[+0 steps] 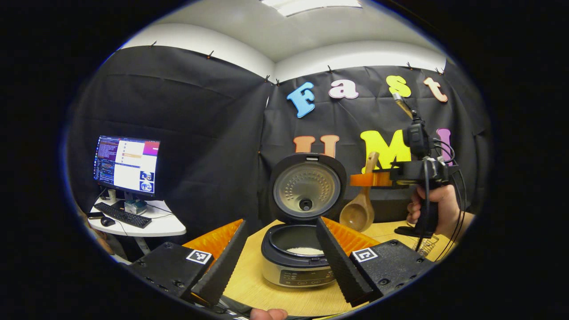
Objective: Close the left gripper, press the button to open the rice cooker; take a wooden spoon from the chopstick holder with the right hand, scoop a spoonful of rice and pour it into the rice cooker, then put the wooden spoon back into the chopstick holder.
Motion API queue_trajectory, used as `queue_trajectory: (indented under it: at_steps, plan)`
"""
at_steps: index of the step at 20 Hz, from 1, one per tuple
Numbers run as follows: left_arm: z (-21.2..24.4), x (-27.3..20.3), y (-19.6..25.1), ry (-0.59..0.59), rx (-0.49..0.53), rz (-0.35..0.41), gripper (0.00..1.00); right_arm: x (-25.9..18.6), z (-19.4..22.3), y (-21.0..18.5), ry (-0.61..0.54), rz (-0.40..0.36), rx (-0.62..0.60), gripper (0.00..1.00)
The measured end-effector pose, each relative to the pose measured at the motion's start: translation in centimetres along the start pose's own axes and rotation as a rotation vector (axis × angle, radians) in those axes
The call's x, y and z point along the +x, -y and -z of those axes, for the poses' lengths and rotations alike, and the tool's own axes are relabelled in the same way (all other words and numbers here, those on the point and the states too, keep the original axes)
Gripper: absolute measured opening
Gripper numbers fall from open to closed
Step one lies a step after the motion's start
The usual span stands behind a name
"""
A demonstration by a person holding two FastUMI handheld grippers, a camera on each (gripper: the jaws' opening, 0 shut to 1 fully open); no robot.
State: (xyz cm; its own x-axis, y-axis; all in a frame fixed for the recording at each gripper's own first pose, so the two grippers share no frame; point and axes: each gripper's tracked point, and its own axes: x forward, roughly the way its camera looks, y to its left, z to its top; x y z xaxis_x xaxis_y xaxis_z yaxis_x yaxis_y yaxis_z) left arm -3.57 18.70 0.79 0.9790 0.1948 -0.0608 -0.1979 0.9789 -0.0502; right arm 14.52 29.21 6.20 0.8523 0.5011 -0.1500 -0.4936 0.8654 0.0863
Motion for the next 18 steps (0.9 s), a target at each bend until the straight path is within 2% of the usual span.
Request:
queue_trajectory:
  at_steps: [4, 9, 14, 18]
  plan:
    - [-0.5, -0.1, 1.3, 0.012, 0.000, 0.010, 0.98, -4.7, -0.6, 6.0, 0.014, 0.076, 0.099, 0.00]
    - [-0.2, 0.2, 3.5, 0.012, 0.020, 0.046, 0.98, -11.2, 0.9, 16.3, 0.028, 0.255, 0.185, 0.00]
    - [0.7, 0.6, 6.0, -0.007, 0.040, 0.091, 0.98, -15.8, 2.2, 25.8, 0.040, 0.490, 0.134, 0.00]
    - [1.1, 0.7, 6.9, -0.019, 0.066, 0.106, 0.99, -17.1, 4.6, 28.9, 0.018, 0.565, 0.148, 0.00]
